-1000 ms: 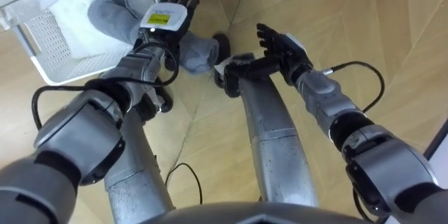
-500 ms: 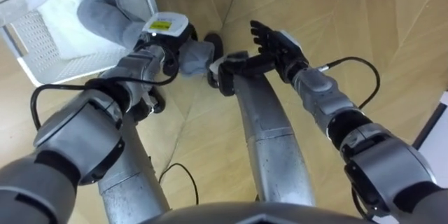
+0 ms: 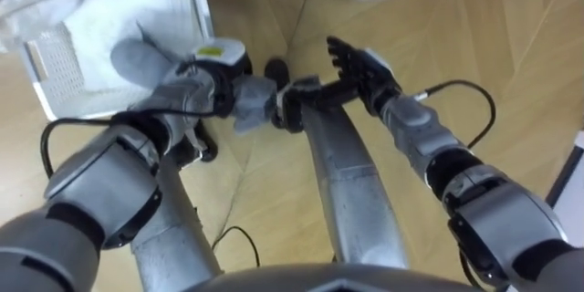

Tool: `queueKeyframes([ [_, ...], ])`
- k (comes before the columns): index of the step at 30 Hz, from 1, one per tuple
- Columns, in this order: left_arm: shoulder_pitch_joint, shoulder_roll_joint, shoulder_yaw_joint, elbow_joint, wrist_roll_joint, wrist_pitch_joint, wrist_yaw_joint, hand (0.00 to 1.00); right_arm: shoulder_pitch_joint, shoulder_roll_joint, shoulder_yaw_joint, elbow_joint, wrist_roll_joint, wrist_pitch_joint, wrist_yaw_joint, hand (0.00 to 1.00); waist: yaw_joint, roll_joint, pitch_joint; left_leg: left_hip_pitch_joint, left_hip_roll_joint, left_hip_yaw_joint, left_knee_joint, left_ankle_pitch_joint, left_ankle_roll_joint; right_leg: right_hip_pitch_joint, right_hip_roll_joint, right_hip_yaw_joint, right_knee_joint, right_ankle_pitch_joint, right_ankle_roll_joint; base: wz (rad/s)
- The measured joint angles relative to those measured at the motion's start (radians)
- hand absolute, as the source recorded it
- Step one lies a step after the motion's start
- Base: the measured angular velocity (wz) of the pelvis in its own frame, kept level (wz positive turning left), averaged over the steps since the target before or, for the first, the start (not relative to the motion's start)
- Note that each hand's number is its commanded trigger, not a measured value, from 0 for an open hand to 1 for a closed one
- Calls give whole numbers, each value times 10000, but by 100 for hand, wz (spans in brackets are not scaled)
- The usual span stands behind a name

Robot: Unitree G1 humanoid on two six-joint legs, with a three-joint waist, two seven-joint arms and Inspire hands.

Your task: Put towel into washing machine

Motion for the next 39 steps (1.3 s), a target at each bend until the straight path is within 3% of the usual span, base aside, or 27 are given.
queueKeyframes([
  [6, 534, -112, 166, -6, -22, -42, -6, 100, 508, -12, -13, 273, -226, 12, 8, 0, 354, 107, -95, 1382, -28, 160, -819, 196, -65, 1358, 19, -17, -876, 239, 27, -3],
  [10, 611, -197, 289, 18, -198, -112, 212, 100, 592, -44, -20, 486, -248, 11, 9, 0, 768, 149, -102, 2249, -47, 385, -1529, 407, -92, 2206, 56, -81, -1658, 547, 32, -8],
  [12, 679, -253, 507, 15, -272, -287, 471, 100, 570, -58, -21, 713, -288, -2, -15, 0, 954, 250, -112, 2751, -177, 448, -1901, 501, -97, 2693, -9, -197, -2012, 649, 42, -4],
  [17, 835, -266, 1264, -22, -458, -640, 1131, 100, 656, -209, -112, 763, -291, -42, -31, 0, 1326, 418, -117, 3593, -238, 470, -2473, 629, -137, 3527, -5, -242, -2522, 723, 79, 4],
  [21, 1017, -42, 2064, -465, -2243, -750, 1580, 100, 661, -236, -381, 624, -368, -122, -141, 0, 1452, 501, -110, 3969, -363, 455, -2744, 703, -198, 3858, -92, -306, -2646, 719, 77, 2],
  [26, 1421, 27, 2558, -1465, -4295, -929, 1525, 100, 674, -271, -543, 568, -653, -145, -117, 0, 1688, 629, -101, 4376, -375, 479, -2939, 729, -227, 4236, -139, -339, -2725, 709, 77, 2],
  [32, 1844, -290, 2556, -2501, -7438, -969, 71, 100, 693, -369, -542, 367, -1125, -253, -98, 0, 1830, 612, -112, 4895, -692, 492, -3325, 883, -161, 4649, -366, -330, -2818, 643, 152, 8],
  [39, 2528, -544, 2439, -3577, -10703, -953, -1887, 100, 813, -390, -734, 109, -1362, -300, 58, 0, 1855, 572, -152, 4885, -706, 431, -3343, 916, -145, 4741, -325, -427, -2934, 656, 163, 2],
])
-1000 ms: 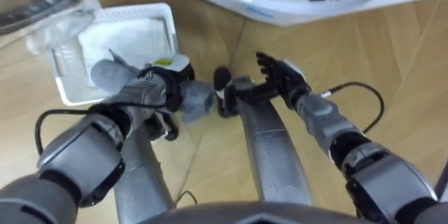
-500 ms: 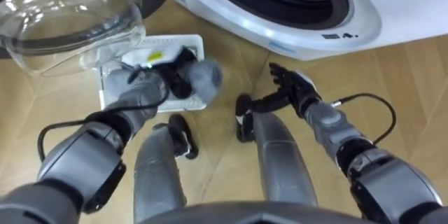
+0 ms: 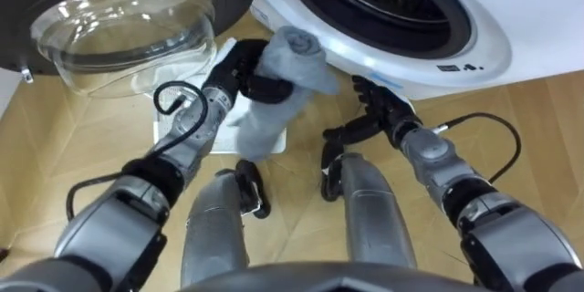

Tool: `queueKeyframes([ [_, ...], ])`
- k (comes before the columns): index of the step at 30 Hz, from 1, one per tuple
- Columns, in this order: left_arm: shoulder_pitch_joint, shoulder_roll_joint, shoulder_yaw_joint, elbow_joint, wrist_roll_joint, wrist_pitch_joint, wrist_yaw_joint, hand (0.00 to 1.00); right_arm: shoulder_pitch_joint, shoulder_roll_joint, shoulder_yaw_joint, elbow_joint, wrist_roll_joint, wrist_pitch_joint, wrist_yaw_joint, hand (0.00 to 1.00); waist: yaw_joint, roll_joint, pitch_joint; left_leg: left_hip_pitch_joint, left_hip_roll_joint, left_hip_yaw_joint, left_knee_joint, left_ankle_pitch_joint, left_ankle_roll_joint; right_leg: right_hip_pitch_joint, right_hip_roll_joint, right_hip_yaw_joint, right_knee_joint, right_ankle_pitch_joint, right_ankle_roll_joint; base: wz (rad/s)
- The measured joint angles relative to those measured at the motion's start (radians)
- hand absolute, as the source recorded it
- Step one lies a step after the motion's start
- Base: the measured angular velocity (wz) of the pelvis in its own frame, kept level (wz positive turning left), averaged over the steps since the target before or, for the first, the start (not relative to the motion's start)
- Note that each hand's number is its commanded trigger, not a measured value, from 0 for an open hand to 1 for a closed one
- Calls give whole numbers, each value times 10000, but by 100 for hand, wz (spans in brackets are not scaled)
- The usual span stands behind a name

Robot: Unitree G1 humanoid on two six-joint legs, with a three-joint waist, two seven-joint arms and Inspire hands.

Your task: Put towel into washing machine

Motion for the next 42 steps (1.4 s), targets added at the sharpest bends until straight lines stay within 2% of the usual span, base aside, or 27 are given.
queueKeyframes([
  [1, 25, -70, -10, -26, -308, 3, -134, 100, 65, -1, 1, -56, 8, -21, 8, 0, 2, -5, -18, 0, -2, -9, 12, -1, -1, 16, 8, -17, -15, 0, 0, 5],
  [2, 71, -159, -11, -33, -844, 6, -377, 100, 228, 3, 6, -161, 18, -34, 10, 0, 6, 4, -86, 5, -1, -38, 26, 2, -6, 65, 32, -55, -57, 1, -1, 6],
  [3, 112, -238, -24, -38, -1251, 21, -576, 100, 404, 19, 10, -222, 3, -35, 16, 0, 9, 16, -193, 22, 16, -54, 19, 4, -11, 139, 59, -92, -85, 5, -2, 6],
  [5, 128, -317, -29, -93, -1787, 28, -867, 100, 553, 35, 21, -221, -13, -31, 37, 0, 42, 16, -296, 146, 63, -35, -16, 4, -13, 309, 133, -87, -223, 53, 9, -3],
  [7, 132, -318, -30, -179, -2287, 27, -1122, 100, 613, 60, 26, -223, -11, -32, 41, 0, 36, 26, -307, 368, 108, -30, -98, 10, -26, 572, 178, -116, -425, 128, 2, -6],
  [10, 222, -295, 10, -742, -2454, 26, -1233, 100, 646, 119, -7, -223, -70, -32, 47, 0, 102, 70, -382, 555, 191, -21, -206, 29, -55, 833, 302, -157, -762, 314, -20, -8],
  [15, 443, -308, 15, -2041, -2451, 27, -1407, 100, 655, 317, -204, -178, -190, -36, 50, 0, 133, 78, -390, 543, 193, -33, -252, 106, -58, 842, 324, -160, -855, 423, -32, -1],
  [22, 413, -348, 281, -2315, -2732, 28, -1769, 100, 698, 348, -643, -132, -101, -26, 177, 0, 205, 89, -381, 494, 206, -45, -269, 104, -61, 821, 327, -190, -883, 420, -32, 1],
  [26, 422, -357, 179, -2439, -3676, 109, -2067, 100, 841, 367, -673, -140, -82, -26, 169, 0, 272, 90, -380, 409, 168, -235, -305, 107, -63, 832, 266, -328, -900, 363, -14, 10],
  [31, 430, -376, 95, -2441, -5084, 587, -2504, 100, 857, 402, -656, -155, -56, 155, 252, 0, 254, 87, -379, 359, 121, -292, -409, 120, -62, 849, 232, -406, -921, 328, 23, 7],
  [33, 493, -375, -36, -2440, -5765, 861, -2814, 100, 846, 362, -689, -235, -219, 430, 255, 0, 211, 88, -379, 358, 3, -371, -454, 122, -64, 872, 185, -451, -928, 284, 49, 9],
  [38, 823, -371, -215, -2377, -6450, 1365, -3281, 100, 848, 379, -869, -379, -459, 971, 232, 1, 223, 85, -381, 378, -10, -347, -517, 121, -63, 883, 171, -460, -1010, 280, 62, 1],
  [39, 851, -370, -213, -2347, -6560, 1469, -3311, 100, 848, 393, -869, -409, -476, 1063, 191, 67, 261, 86, -380, 384, -10, -334, -533, 122, -63, 865, 167, -460, -1000, 278, 62, 0],
  [40, 864, -370, -203, -2347, -6618, 1512, -3315, 100, 852, 396, -870, -450, -477, 1120, 177, 100, 277, 86, -380, 384, -11, -328, -540, 122, -63, 849, 166, -453, -988, 276, 62, 0],
  [42, 973, -379, -194, -2261, -7055, 1592, -3353, 100, 858, 418, -880, -562, -499, 1185, 75, 100, 296, 89, -381, 393, -7, -302, -540, 120, -65, 831, 166, -437, -947, 240, 47, 0],
])
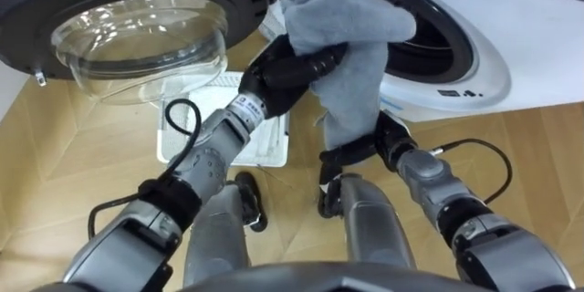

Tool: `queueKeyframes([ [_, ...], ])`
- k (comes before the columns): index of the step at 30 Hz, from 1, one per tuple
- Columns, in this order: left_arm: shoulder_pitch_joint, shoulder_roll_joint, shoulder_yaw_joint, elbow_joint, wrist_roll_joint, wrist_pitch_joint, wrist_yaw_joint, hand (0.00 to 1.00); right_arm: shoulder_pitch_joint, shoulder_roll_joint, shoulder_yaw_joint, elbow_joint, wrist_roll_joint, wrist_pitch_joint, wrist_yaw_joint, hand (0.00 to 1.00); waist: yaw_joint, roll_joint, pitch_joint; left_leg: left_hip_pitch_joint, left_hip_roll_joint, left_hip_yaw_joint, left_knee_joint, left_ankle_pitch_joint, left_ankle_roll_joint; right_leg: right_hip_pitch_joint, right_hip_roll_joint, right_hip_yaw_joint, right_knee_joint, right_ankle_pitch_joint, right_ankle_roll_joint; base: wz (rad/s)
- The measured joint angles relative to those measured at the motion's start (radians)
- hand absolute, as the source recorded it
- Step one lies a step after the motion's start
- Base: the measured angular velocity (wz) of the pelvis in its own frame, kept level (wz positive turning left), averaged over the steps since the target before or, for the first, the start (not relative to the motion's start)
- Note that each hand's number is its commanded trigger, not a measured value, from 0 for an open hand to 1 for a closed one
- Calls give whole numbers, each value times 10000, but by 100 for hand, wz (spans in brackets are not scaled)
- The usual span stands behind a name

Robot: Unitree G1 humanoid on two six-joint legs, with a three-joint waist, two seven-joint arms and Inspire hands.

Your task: Put towel into washing machine

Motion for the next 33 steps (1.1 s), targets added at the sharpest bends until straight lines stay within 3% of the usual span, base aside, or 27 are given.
queueKeyframes([
  [9, 765, 31, 21, 311, -1526, 458, -207, 100, 50, -60, -83, -167, -302, 582, -383, 100, 264, 148, -35, 98, -40, 48, -145, 31, -44, -20, -7, 68, 41, -36, -25, 0],
  [16, 1077, 39, 71, 346, -2227, 524, -508, 100, 192, -77, -80, -494, -544, 655, -683, 100, 303, 315, -143, 114, -60, 58, -204, 52, -80, -29, -24, 42, 81, -98, -47, 1],
  [17, 1074, 39, 82, 436, -2293, 562, -551, 56, 196, -77, -76, -495, -614, 655, -710, 100, 296, 327, -150, 139, -68, 59, -211, 54, -83, -16, -26, 46, 77, -98, -47, 0],
  [18, 1069, 39, 112, 505, -2293, 581, -575, 0, 219, -84, -73, -494, -610, 660, -747, 100, 306, 335, -155, 155, -73, 57, -211, 55, -85, -7, -27, 46, 78, -97, -47, 0],
  [28, 1118, 170, 890, 948, -2140, 681, -460, 0, 344, -200, -256, -405, -593, 755, -938, 100, 514, 427, -139, 147, -70, 36, -214, 60, -93, -3, -19, 44, 45, -96, -50, 0],
  [33, 1160, 279, 1227, 1000, -265, 631, 499, 0, 492, -367, -264, -129, 163, 708, -1251, 100, 906, 544, -123, 160, -104, 12, -331, 96, -138, -1, -12, 25, 44, -102, -56, 1],
])
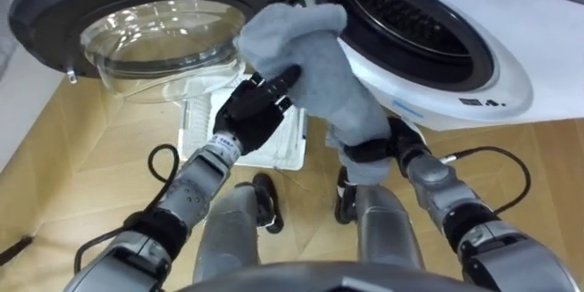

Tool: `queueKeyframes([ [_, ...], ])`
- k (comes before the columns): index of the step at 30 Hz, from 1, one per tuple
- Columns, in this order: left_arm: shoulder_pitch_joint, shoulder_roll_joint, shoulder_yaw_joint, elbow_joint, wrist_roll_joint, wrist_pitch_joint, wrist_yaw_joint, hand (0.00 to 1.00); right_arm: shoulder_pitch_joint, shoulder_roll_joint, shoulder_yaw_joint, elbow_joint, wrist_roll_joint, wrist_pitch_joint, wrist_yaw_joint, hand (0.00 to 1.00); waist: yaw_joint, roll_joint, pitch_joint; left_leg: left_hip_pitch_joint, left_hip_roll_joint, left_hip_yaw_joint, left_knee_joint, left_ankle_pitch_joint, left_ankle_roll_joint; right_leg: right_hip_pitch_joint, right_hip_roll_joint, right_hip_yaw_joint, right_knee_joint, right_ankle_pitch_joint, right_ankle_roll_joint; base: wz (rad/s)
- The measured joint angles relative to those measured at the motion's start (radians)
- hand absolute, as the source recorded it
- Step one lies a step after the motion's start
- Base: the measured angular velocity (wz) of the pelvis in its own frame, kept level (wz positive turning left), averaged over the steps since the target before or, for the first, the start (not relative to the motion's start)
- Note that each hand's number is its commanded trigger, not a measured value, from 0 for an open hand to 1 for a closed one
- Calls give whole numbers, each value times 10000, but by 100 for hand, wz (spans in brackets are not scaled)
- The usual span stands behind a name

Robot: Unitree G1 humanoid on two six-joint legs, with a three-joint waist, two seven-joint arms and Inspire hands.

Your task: Put towel into washing machine

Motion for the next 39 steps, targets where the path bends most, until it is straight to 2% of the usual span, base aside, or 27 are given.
queueKeyframes([
  [6, 367, -22, 766, 97, 1930, -55, 1738, 0, 102, -216, -181, 299, 1172, 2, -21, 100, -19, 55, 18, -155, -105, -57, 14, 6, 1, -174, -164, -103, 245, -194, -5, 8],
  [9, 515, -11, 792, 89, 2483, -59, 2359, 0, -147, -251, -327, 850, 1689, 24, -94, 100, 38, 68, 26, -197, -113, -129, 10, 10, -8, -179, -178, -169, 259, -238, -27, 9],
  [14, 577, -24, 771, -44, 3227, -45, 2917, 0, -138, -435, -426, 1092, 2333, 52, -68, 100, 199, 85, 34, -210, -225, -271, -3, 30, -24, -178, -327, -302, 368, -395, -31, 13],
  [19, 669, -35, 742, -394, 3278, -50, 3399, 0, -138, -541, -425, 1340, 3219, 51, 124, 100, 206, 114, 44, -213, -245, -281, -11, 35, -19, -164, -345, -312, 401, -399, -23, 1],
  [22, 680, -139, 721, -548, 3272, -50, 3651, 0, -211, -550, -513, 1638, 3889, 57, 160, 100, 197, 113, 45, -215, -266, -282, -3, 39, -12, -165, -373, -319, 434, -421, -6, 2],
  [25, 679, -213, 724, -734, 3266, -41, 3807, 0, -118, -617, -785, 1681, 4882, 131, 234, 100, 112, 112, 47, -287, -383, -275, 48, 43, 3, -295, -545, -320, 681, -616, 34, 16],
  [29, 733, -234, 727, -736, 3269, -22, 3967, 0, -158, -635, -1517, 1681, 6132, 374, 248, 100, -25, 208, 57, -343, -403, -264, 116, 42, 5, -385, -552, -290, 759, -645, 38, 1],
  [32, 792, -239, 729, -740, 3264, -14, 4002, 0, -267, -721, -2259, 1772, 7233, 387, 132, 100, -77, 229, 57, -373, -434, -231, 122, 43, 6, -472, -612, -298, 858, -665, 16, 0],
  [34, 784, -250, 724, -740, 3278, -12, 4109, 0, -342, -872, -2394, 1758, 7564, 388, 1, 100, -115, 228, 57, -430, -452, -225, 191, 43, 6, -545, -653, -290, 980, -721, 9, 5],
  [37, 910, -254, 727, -1106, 3319, 25, 4355, 0, -563, -1026, -2592, 1731, 7569, 521, -57, 100, -338, 163, 68, -516, -628, -203, 220, 71, 45, -774, -889, -232, 1357, -919, 29, 14],
  [39, 1034, -239, 720, -1677, 3278, 46, 4574, 0, -889, -1136, -2595, 1723, 7583, 786, -302, 100, -379, -18, 88, -544, -760, -98, 299, 75, 52, -1008, -1061, -74, 1723, -1063, 25, 3],
])
